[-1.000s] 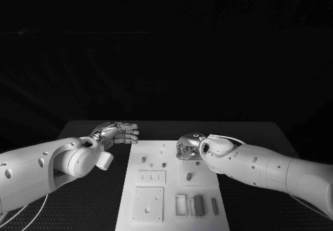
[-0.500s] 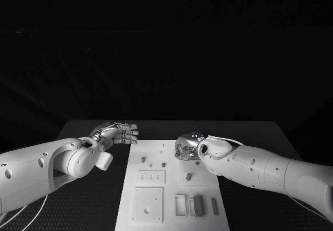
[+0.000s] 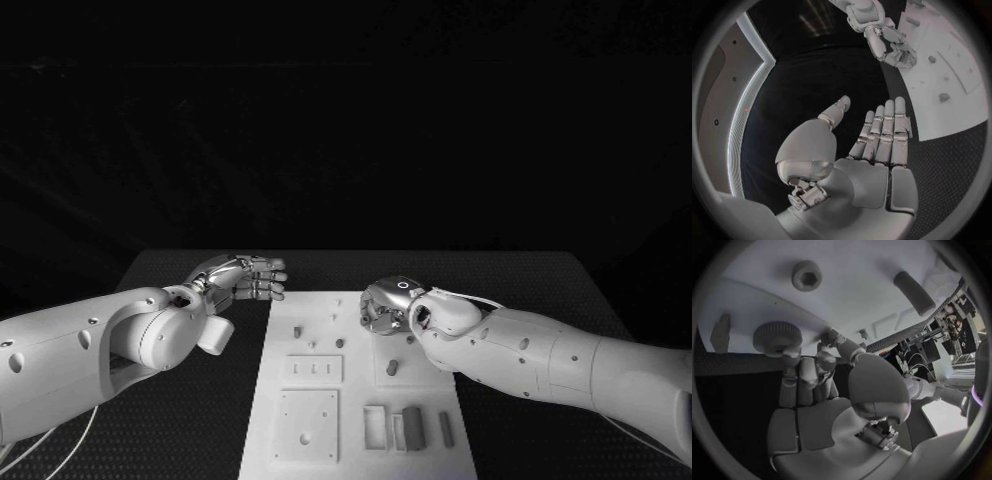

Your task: Assemble the parts on the task board

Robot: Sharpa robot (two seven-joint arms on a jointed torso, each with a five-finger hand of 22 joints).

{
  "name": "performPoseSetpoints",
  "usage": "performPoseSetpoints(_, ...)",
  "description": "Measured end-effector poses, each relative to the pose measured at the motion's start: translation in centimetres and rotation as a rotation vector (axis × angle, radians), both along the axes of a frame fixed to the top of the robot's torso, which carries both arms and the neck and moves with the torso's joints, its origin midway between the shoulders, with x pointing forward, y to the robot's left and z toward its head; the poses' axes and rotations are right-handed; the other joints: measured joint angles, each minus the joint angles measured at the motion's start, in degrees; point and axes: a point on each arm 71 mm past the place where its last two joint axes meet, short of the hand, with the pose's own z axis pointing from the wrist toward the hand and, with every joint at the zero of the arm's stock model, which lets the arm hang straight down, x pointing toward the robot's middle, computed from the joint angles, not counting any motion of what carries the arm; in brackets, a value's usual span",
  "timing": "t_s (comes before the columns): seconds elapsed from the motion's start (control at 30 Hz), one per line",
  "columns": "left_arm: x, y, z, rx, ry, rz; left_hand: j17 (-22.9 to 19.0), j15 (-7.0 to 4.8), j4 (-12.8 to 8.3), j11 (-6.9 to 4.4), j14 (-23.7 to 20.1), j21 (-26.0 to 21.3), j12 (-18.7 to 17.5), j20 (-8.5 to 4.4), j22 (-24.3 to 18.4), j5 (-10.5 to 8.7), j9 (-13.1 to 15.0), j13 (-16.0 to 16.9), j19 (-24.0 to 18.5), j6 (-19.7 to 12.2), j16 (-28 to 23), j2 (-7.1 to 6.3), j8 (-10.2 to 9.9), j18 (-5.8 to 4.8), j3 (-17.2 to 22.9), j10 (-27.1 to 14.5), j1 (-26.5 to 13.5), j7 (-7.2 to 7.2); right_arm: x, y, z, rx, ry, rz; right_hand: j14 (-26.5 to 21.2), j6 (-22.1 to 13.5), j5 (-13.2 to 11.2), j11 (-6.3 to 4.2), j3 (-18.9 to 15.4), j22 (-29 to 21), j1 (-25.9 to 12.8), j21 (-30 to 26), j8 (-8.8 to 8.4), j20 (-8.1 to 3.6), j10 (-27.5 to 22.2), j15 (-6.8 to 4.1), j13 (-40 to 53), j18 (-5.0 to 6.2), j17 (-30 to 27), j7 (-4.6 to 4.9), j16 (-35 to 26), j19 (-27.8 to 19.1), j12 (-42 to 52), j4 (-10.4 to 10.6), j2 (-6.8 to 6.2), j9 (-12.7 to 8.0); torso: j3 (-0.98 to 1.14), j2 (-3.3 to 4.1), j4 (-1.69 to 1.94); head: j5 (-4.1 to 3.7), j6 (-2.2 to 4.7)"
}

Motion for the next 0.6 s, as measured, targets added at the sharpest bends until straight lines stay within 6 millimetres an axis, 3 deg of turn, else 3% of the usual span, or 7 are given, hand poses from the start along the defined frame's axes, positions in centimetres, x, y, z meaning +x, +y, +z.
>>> performPoseSetpoints(0.23,0.0,0.1,0.0,0.001,0.000,0.002,0.0,0.00,0.0,0.00,0.0,0.0,0.0,0.00,0.0,0.00,0.0,0.0,0.0,0.0,0.0,0.00,-0.2,0.54,0.0,0.0,0.0,0.00,-0.1,0.2,0.3,0.025,-0.037,-0.013,0.3,0.0,-0.2,-0.20,0.0,0.0,-0.1,0.2,0.00,0.00,0.2,0.10,0.0,0.00,0.2,-0.04,0.0,0.0,0.0,0.0,0.07,0.0,0.03,0.08,-0.04,0.08,0.30)
performPoseSetpoints(0.6,0.1,0.1,0.0,0.002,0.000,0.003,0.0,0.00,0.0,0.00,0.0,-0.2,-0.2,0.01,0.0,0.00,-0.1,0.0,0.0,0.0,0.0,0.00,-0.2,0.55,0.0,0.0,0.0,0.00,0.0,1.1,0.9,0.045,-0.081,-0.034,0.4,0.1,-0.2,-0.20,-0.1,0.0,-0.1,0.2,0.00,-0.20,0.2,0.01,-0.1,0.00,0.4,-0.07,0.0,0.2,0.0,-0.1,0.06,0.0,0.03,0.18,0.00,0.09,0.60)
